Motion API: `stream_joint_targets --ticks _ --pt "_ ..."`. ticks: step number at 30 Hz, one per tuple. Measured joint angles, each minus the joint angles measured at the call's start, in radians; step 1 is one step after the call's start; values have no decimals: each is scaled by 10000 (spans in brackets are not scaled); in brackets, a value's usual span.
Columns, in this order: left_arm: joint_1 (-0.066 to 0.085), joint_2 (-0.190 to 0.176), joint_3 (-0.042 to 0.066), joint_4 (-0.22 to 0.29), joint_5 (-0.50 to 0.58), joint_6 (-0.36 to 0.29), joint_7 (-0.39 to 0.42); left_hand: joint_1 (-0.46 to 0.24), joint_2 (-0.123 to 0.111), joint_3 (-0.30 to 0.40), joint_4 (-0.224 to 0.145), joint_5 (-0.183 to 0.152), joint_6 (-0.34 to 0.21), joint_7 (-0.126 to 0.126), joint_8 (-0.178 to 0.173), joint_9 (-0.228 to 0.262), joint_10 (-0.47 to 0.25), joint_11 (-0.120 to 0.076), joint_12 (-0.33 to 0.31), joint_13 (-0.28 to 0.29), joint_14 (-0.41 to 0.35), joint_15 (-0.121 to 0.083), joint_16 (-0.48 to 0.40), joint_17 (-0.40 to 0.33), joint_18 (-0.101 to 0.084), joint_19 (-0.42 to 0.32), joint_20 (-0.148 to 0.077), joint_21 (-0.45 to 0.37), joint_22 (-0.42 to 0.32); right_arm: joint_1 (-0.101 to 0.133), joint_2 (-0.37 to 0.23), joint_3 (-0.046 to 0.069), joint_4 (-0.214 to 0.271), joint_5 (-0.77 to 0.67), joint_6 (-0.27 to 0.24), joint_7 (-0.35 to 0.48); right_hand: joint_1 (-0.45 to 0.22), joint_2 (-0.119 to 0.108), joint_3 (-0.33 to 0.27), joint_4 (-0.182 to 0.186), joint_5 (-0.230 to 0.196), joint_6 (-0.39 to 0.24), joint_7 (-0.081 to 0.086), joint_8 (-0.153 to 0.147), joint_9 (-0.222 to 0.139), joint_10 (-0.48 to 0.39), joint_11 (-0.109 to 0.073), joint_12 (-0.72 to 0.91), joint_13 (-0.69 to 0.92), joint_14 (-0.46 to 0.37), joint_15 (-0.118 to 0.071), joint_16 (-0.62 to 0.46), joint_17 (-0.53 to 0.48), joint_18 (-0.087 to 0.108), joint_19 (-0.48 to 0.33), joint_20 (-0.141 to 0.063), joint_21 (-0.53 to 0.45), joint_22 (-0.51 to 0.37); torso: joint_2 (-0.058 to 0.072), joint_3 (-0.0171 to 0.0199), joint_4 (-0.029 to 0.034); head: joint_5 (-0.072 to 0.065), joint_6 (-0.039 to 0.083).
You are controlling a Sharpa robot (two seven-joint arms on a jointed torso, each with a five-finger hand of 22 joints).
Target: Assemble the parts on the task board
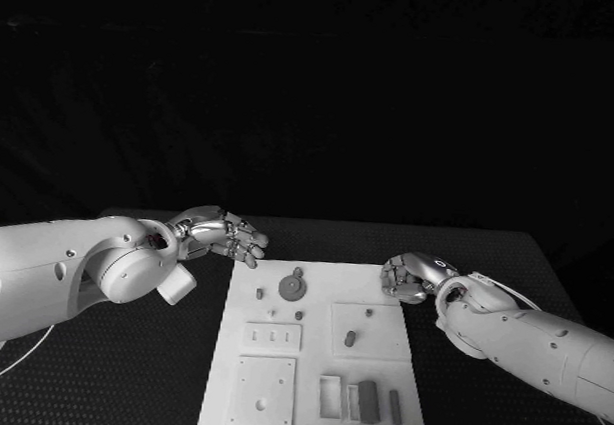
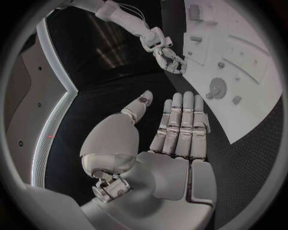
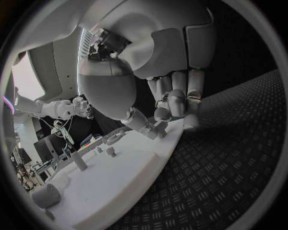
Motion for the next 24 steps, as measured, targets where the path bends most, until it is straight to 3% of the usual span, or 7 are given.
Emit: stream_joint_targets --ticks 24 --pt "0 13 1 -2 -35 11 -16 -41 41 27 -28 0 56 -14 0 0 65 7 -1 54 0 0 0 72 -2 35 -35 0 -2 -21 163 0 -131 -353 -5 -294 0 -1 27 27 0 29 -29 -29 42 35 -36 0 8 -15 -15 0 -1 -13 50 -18 0 0 2 -1 9 -29 -8"
